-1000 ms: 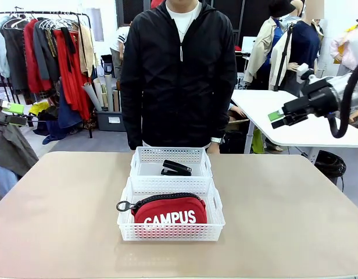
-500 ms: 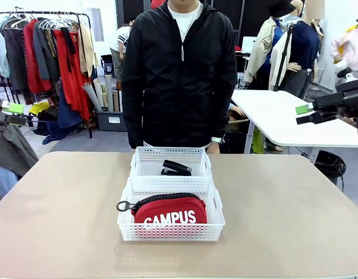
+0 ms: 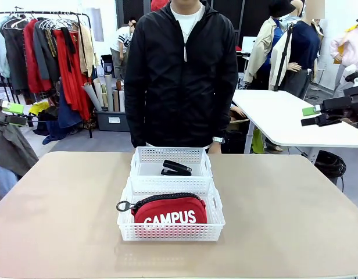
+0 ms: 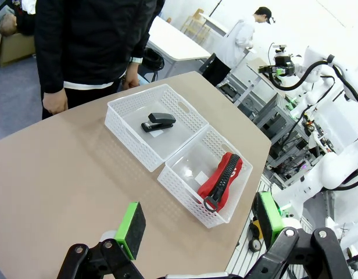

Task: Distribute items into two baskets.
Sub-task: Place the picked Stapler into the Organizing basket as instructed by the person.

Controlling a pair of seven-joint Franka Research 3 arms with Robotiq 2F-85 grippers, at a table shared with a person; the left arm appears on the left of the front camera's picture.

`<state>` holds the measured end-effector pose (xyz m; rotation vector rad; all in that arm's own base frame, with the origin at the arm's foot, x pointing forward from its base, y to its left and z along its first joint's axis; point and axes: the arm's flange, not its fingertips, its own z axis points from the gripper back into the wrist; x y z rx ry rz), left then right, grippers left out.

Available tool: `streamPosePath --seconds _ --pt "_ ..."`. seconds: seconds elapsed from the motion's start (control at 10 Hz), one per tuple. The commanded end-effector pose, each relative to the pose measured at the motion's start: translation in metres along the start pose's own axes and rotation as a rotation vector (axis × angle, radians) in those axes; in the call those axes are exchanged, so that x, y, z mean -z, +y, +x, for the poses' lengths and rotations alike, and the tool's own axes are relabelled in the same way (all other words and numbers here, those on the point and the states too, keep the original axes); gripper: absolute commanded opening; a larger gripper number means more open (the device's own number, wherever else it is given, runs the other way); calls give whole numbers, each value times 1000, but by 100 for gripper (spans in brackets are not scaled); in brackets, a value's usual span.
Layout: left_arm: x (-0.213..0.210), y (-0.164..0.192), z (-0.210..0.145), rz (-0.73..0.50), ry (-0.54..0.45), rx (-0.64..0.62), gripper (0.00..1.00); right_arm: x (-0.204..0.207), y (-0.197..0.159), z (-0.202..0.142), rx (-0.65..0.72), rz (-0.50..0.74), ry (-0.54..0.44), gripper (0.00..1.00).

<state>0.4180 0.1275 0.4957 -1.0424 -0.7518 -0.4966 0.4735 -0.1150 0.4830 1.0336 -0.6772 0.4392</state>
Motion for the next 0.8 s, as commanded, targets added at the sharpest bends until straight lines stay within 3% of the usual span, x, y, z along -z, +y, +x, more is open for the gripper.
streamPosePath --seconds 0.0,0.7 --pt "0 -2 0 -1 -4 2 100 0 1 1 3 -7 0 100" --pt "0 -2 0 -1 -4 2 100 0 1 1 3 -7 0 100"
